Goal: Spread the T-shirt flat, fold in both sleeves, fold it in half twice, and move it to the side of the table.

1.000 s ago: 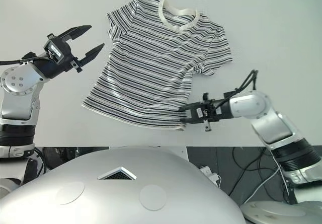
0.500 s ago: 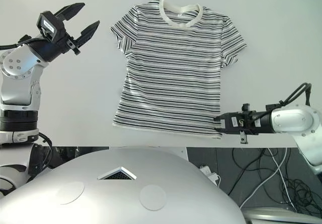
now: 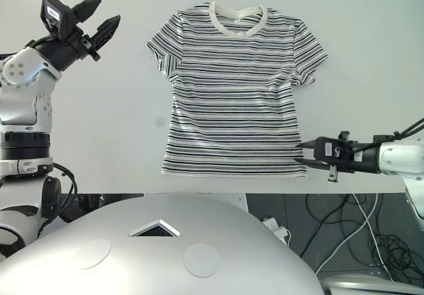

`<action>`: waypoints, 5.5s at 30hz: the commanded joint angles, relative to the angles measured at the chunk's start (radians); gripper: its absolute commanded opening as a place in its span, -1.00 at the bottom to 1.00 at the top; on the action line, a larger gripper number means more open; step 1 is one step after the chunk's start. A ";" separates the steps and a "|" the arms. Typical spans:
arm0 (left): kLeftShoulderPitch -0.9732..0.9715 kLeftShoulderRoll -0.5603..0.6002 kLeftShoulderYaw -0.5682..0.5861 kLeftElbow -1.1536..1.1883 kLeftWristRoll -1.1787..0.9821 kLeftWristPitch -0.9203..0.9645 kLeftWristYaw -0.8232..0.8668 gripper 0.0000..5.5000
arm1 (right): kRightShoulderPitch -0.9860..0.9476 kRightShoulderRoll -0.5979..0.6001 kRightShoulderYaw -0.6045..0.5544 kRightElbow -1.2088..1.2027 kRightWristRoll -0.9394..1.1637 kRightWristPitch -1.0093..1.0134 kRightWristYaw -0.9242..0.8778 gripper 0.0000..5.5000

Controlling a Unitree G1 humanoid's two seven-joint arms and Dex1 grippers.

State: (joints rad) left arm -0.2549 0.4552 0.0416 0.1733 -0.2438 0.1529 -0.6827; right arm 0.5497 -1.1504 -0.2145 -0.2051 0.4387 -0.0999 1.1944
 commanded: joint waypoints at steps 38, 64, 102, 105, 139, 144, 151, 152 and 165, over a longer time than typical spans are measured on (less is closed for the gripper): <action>-0.380 -0.189 0.100 0.803 -0.108 0.351 -0.033 -0.97 | -0.278 0.475 -0.145 -0.055 0.191 0.075 -0.103 -0.42; -0.232 -0.359 -0.205 0.273 0.009 0.418 0.043 -1.00 | -0.272 0.534 -0.078 -0.010 0.099 0.002 -0.114 -0.42; 0.082 -0.099 -0.259 -0.402 -0.111 0.300 -0.310 -0.74 | -0.460 0.566 -0.158 0.425 0.037 0.055 -0.399 -0.42; 0.169 -0.006 -0.271 -0.393 0.017 0.108 -0.292 -0.74 | -0.527 0.525 -0.123 0.513 -0.095 0.066 -0.507 -0.42; 0.386 0.080 -0.248 -0.450 0.029 -0.103 -0.248 -0.74 | -1.082 0.472 -0.081 1.192 -0.134 0.527 -0.510 -0.42; 0.381 0.081 -0.249 -0.447 0.026 -0.103 -0.245 -0.74 | -1.090 0.479 -0.073 1.205 -0.149 0.490 -0.498 -0.42; 0.374 0.082 -0.250 -0.445 0.025 -0.102 -0.242 -0.74 | -1.094 0.491 -0.058 1.205 -0.156 0.472 -0.478 -0.42; 0.374 0.081 -0.250 -0.444 0.026 -0.101 -0.240 -0.74 | -1.096 0.493 -0.057 1.207 -0.159 0.470 -0.478 -0.42; 0.366 0.076 -0.254 -0.433 0.028 -0.097 -0.227 -0.72 | -1.073 0.505 -0.042 1.182 -0.177 0.443 -0.459 -0.86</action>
State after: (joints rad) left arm 0.1217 0.5255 -0.2117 -0.2599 -0.2233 0.0401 -0.9245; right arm -0.5165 -0.6515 -0.2636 1.0001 0.2707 0.3461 0.7280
